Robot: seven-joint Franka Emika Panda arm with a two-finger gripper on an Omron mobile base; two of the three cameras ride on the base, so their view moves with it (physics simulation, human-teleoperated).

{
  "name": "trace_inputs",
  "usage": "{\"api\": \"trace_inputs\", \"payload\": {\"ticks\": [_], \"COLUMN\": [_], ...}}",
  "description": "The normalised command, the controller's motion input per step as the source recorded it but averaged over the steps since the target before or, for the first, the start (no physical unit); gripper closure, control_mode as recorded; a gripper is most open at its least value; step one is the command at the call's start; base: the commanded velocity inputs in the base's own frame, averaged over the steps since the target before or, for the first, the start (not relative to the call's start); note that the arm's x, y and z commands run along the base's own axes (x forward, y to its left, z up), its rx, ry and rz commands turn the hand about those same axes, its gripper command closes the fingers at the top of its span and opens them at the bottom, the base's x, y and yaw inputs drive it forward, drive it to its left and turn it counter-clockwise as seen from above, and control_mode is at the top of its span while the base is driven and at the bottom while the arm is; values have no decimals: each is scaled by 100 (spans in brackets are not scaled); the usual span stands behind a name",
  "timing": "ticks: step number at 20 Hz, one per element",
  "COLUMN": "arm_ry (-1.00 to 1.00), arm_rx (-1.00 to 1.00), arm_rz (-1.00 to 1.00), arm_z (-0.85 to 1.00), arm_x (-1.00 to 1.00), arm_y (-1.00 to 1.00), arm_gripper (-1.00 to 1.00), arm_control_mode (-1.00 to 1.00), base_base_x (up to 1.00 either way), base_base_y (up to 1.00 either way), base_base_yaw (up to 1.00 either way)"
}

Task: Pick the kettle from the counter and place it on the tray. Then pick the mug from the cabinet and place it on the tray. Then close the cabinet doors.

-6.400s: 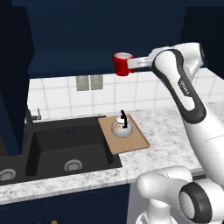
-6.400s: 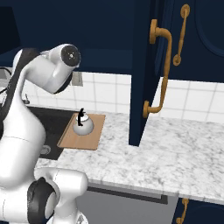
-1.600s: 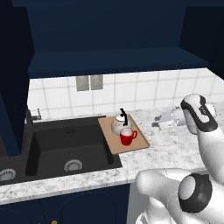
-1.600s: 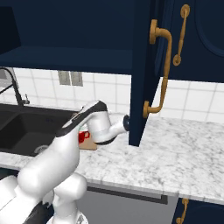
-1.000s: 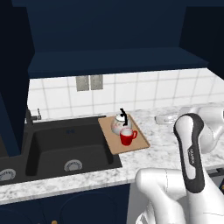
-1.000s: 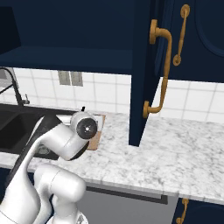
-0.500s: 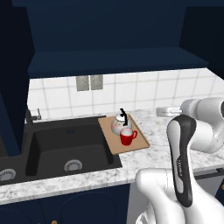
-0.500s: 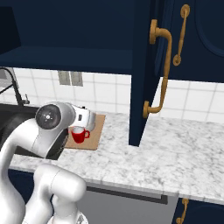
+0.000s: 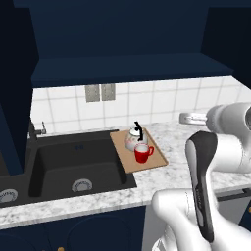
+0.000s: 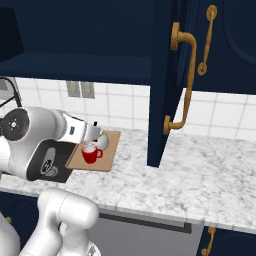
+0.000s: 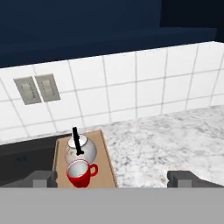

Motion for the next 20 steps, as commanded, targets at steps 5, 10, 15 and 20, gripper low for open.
{"api": "trace_inputs", "payload": {"ticks": [5, 10, 15, 20], "arm_ry": [0, 0, 0, -7], "arm_rx": [0, 0, 0, 0], "arm_rz": [-23, -23, -15, -5], "arm_z": [38, 38, 28, 13], "arm_x": [-34, -36, -28, -19], "arm_y": [1, 0, -12, -16], "arm_gripper": [-100, -100, -100, -100], "arm_control_mode": [-100, -100, -100, -100], "base_base_x": [0, 0, 0, 0], "base_base_y": [0, 0, 0, 0], "base_base_yaw": [0, 0, 0, 0]}}
